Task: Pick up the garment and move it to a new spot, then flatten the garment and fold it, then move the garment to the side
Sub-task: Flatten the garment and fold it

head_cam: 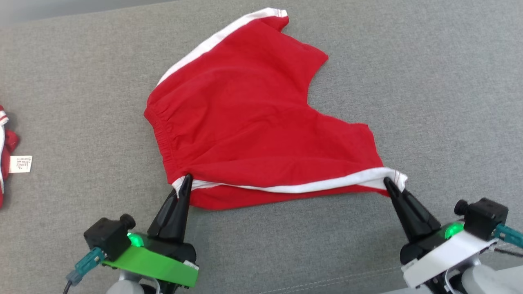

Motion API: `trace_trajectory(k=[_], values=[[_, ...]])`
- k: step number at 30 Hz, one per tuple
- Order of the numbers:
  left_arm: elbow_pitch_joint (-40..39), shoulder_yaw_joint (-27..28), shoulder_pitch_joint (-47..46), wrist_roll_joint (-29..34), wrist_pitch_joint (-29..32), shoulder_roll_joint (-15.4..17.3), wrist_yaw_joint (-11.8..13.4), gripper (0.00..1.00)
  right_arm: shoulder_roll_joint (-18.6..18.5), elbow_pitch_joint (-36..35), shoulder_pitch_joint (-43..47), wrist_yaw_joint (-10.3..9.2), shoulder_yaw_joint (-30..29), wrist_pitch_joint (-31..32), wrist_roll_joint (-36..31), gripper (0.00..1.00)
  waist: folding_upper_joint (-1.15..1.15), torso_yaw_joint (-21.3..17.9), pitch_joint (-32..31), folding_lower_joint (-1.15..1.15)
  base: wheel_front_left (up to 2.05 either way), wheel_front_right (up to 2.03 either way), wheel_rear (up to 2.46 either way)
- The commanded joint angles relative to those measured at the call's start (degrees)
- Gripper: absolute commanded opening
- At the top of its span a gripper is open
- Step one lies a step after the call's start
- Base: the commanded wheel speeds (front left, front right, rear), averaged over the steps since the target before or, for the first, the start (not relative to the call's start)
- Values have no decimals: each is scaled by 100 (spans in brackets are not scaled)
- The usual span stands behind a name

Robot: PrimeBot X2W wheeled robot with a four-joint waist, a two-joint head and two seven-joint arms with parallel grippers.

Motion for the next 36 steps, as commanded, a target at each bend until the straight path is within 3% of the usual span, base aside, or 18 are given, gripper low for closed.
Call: trace_trajectory(k=[1, 11, 18, 28, 36], values=[[-57, 134, 192, 77, -2, 18, -15, 0, 76, -159, 230, 1, -17, 37, -66, 0, 0, 91, -137, 0, 0, 0, 0], [-168, 372, 648, 209, -2, -5, -16, 0, 291, -714, 1006, 2, -372, 477, -376, 0, 0, 210, -217, 0, 0, 0, 0], [-165, 210, 327, 202, -2, -86, -16, 0, 258, -821, 728, 1, -614, 576, -499, 0, 0, 324, -141, 0, 0, 0, 0], [62, 37, -845, 100, -2, -39, -16, 0, -98, -273, -1154, 1, -672, 759, -547, 0, 0, 654, 306, 0, 0, 0, 0], [866, -15, -2206, -97, -2, -286, -15, 0, -92, 1072, -3352, 1, -132, 1110, -575, 0, 0, 1060, 907, 0, 0, 0, 0]])
